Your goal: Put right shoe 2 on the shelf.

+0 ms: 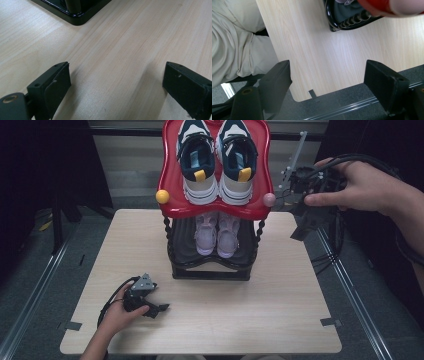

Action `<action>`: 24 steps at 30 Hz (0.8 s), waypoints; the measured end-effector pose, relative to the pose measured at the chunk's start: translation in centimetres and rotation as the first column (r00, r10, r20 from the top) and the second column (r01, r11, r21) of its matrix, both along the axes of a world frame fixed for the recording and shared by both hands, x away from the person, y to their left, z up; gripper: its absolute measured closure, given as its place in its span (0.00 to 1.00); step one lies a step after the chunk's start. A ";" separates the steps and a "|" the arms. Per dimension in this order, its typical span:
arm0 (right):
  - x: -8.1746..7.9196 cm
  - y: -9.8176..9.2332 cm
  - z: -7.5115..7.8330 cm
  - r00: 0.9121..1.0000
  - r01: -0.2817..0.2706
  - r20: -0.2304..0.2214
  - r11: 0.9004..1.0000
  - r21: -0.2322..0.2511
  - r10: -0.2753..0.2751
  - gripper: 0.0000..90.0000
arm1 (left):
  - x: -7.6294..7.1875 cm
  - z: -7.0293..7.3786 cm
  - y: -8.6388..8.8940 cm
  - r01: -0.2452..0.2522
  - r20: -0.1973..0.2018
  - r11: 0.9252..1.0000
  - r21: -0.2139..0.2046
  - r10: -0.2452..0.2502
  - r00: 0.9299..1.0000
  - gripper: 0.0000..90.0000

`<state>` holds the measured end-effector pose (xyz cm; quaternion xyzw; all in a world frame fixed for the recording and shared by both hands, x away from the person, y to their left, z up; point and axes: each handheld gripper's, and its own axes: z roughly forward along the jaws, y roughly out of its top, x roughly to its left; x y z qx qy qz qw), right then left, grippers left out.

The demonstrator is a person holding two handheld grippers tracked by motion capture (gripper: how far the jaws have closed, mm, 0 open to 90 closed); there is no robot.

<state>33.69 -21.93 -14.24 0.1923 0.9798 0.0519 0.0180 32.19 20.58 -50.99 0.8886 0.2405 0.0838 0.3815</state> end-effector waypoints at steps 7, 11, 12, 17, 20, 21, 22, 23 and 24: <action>-0.5 -1.0 -1.3 1.000 0.007 -0.007 1.000 -0.010 -0.007 0.23 | 0.0 0.0 0.0 0.001 0.000 1.000 0.000 -0.001 1.000 0.08; -0.7 -1.5 -2.1 1.000 0.008 -0.007 1.000 -0.005 -0.008 0.23 | 0.0 0.0 0.0 0.002 -0.003 1.000 0.002 -0.002 1.000 0.08; -0.7 -1.7 -2.3 1.000 0.007 -0.011 1.000 -0.003 -0.007 0.23 | 0.0 0.0 0.0 0.002 -0.003 1.000 0.002 -0.002 1.000 0.08; -1.0 -2.2 -3.3 1.000 0.018 -0.017 1.000 -0.010 -0.018 0.23 | 0.0 0.0 0.0 0.001 -0.002 1.000 0.001 -0.001 1.000 0.08; -1.2 -2.5 -4.0 1.000 0.016 -0.017 1.000 -0.003 -0.016 0.23 | 0.0 0.0 0.0 0.001 -0.003 1.000 0.002 -0.001 1.000 0.08; -1.3 -2.6 -4.3 1.000 0.020 -0.020 1.000 0.001 -0.020 0.23 | 0.0 0.0 0.0 0.001 -0.003 1.000 0.002 -0.001 1.000 0.08; -1.3 -2.7 -4.6 1.000 0.014 -0.021 1.000 0.001 -0.014 0.23 | 0.0 0.0 0.0 0.002 -0.003 1.000 0.002 -0.002 1.000 0.08; -1.4 -2.8 -4.8 1.000 0.021 -0.023 1.000 0.003 -0.021 0.23 | 0.0 0.0 0.0 0.002 -0.004 1.000 0.002 -0.002 1.000 0.08; -1.4 -2.9 -5.1 1.000 0.017 -0.023 1.000 0.003 -0.017 0.23 | 0.0 0.0 0.0 0.002 -0.004 1.000 0.002 -0.002 1.000 0.08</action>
